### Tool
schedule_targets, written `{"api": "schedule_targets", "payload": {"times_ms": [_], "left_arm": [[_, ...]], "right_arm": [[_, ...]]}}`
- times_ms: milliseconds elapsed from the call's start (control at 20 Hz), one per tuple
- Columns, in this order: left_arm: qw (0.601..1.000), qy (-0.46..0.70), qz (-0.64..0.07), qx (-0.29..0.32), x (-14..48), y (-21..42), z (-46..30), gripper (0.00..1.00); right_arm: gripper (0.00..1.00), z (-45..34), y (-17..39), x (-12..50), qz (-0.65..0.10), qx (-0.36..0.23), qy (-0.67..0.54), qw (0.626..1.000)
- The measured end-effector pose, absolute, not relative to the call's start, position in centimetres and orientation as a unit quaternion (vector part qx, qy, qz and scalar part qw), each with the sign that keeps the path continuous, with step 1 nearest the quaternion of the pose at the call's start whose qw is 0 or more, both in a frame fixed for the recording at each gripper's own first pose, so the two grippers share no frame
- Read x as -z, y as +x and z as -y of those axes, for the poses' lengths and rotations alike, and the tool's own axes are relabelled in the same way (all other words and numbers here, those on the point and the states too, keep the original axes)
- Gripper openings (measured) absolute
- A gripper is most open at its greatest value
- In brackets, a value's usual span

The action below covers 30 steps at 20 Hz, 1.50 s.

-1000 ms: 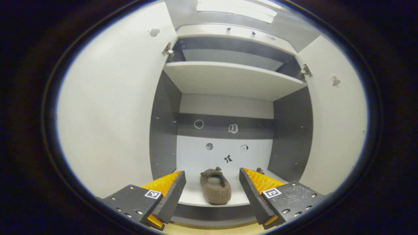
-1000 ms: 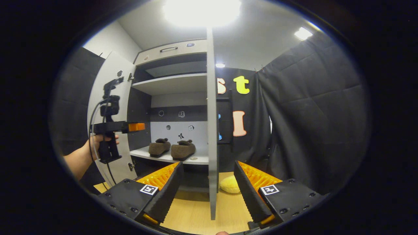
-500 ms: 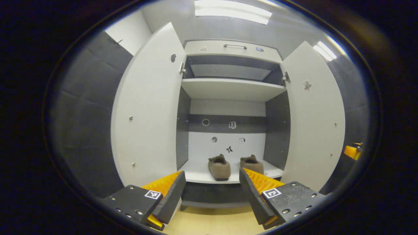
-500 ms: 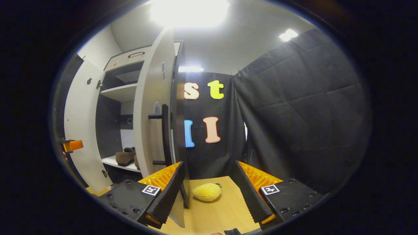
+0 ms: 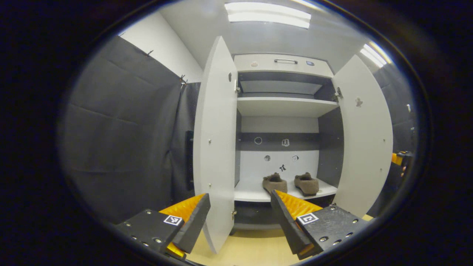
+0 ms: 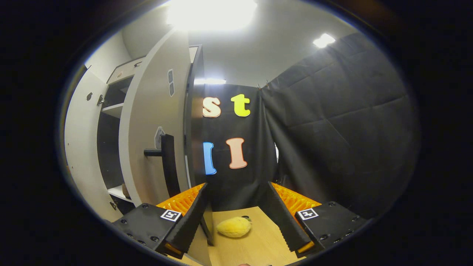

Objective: Grab one shoe with the right hand and put it into the shoe cabinet, grab the other shoe with the left hand and put it into the shoe cabinet; then close the right door with the right hand and the left door with the left hand.

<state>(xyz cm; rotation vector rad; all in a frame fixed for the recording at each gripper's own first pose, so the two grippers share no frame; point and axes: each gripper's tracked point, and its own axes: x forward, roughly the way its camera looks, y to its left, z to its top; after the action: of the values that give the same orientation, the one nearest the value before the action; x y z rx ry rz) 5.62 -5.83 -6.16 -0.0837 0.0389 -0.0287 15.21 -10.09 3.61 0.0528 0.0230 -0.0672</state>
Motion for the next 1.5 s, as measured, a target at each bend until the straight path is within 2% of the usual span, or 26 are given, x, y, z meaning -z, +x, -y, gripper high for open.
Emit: {"api": "schedule_targets", "payload": {"times_ms": [50, 100, 300, 350, 450, 500, 550, 650, 700, 800, 850, 900, 950, 1000, 1250, 1300, 1350, 1400, 1450, 1500], "left_arm": [[0.999, -0.040, -0.017, 0.011, 6.0, 5.6, 5.0, 0.96], [0.999, -0.039, -0.015, 0.005, 6.0, 5.5, 4.2, 1.00], [0.999, -0.043, -0.010, -0.007, 5.9, 5.9, 1.0, 1.00], [0.999, -0.046, -0.008, -0.008, 5.8, 6.2, 0.3, 0.96], [0.999, -0.047, -0.006, -0.009, 5.7, 6.4, -0.7, 0.96], [0.999, -0.048, -0.006, -0.010, 5.8, 6.4, -1.2, 1.00], [0.999, -0.049, -0.007, -0.011, 5.9, 6.6, -1.7, 1.00], [0.999, -0.048, -0.010, -0.012, 6.2, 6.8, -2.8, 1.00], [0.999, -0.048, -0.011, -0.014, 6.3, 6.8, -3.3, 1.00], [0.998, -0.051, -0.015, -0.017, 6.8, 6.6, -4.0, 1.00], [0.998, -0.054, -0.017, -0.019, 6.9, 6.5, -4.5, 1.00], [0.998, -0.056, -0.019, -0.021, 7.2, 6.5, -5.2, 1.00], [0.998, -0.058, -0.020, -0.023, 7.4, 6.5, -5.8, 0.96], [0.998, -0.059, -0.021, -0.025, 7.7, 6.4, -6.2, 1.00], [0.997, -0.056, -0.031, -0.044, 8.7, 5.9, -9.2, 0.96], [0.997, -0.055, -0.032, -0.048, 8.9, 5.6, -9.8, 0.96], [0.997, -0.054, -0.033, -0.052, 9.0, 5.6, -10.3, 1.00], [0.996, -0.053, -0.035, -0.055, 9.3, 5.4, -11.0, 1.00], [0.996, -0.052, -0.038, -0.058, 9.5, 5.4, -11.6, 0.96], [0.996, -0.052, -0.043, -0.062, 9.9, 5.3, -12.1, 0.96]], "right_arm": [[0.96, 10.1, 14.9, -3.9, -0.008, 0.039, 0.019, 0.999], [0.96, 10.1, 14.8, -3.9, -0.007, 0.044, 0.014, 0.999], [0.96, 8.2, 14.2, -4.2, -0.007, 0.040, 0.002, 0.999], [0.96, 7.6, 14.0, -4.3, -0.006, 0.038, -0.005, 0.999], [0.96, 6.3, 13.7, -4.5, -0.003, 0.035, -0.011, 0.999], [0.96, 5.7, 13.6, -4.6, -0.003, 0.032, -0.009, 0.999], [0.92, 5.0, 13.4, -4.5, -0.004, 0.029, -0.006, 1.000], [0.92, 3.6, 13.3, -4.4, -0.005, 0.023, -0.004, 1.000], [0.96, 3.0, 13.3, -4.5, -0.005, 0.021, -0.006, 1.000], [0.96, 1.7, 13.3, -4.5, -0.004, 0.016, -0.008, 1.000], [0.92, 1.0, 13.4, -4.5, -0.005, 0.011, -0.008, 1.000], [0.96, 0.0, 13.4, -4.5, -0.006, 0.004, -0.008, 1.000], [0.96, -0.9, 13.6, -4.4, -0.005, -0.002, -0.008, 1.000], [0.96, -1.8, 13.8, -4.4, -0.004, -0.005, -0.009, 1.000], [0.96, -6.3, 15.2, -4.6, 0.000, -0.039, -0.009, 0.999], [0.92, -7.3, 15.4, -4.5, 0.001, -0.045, -0.012, 0.999], [0.92, -7.8, 15.8, -4.4, 0.001, -0.050, -0.016, 0.999], [0.92, -8.7, 16.2, -4.3, 0.000, -0.055, -0.021, 0.998], [0.92, -9.7, 16.6, -3.9, -0.004, -0.055, -0.026, 0.998], [0.96, -10.2, 16.9, -3.7, -0.005, -0.055, -0.031, 0.998]]}}
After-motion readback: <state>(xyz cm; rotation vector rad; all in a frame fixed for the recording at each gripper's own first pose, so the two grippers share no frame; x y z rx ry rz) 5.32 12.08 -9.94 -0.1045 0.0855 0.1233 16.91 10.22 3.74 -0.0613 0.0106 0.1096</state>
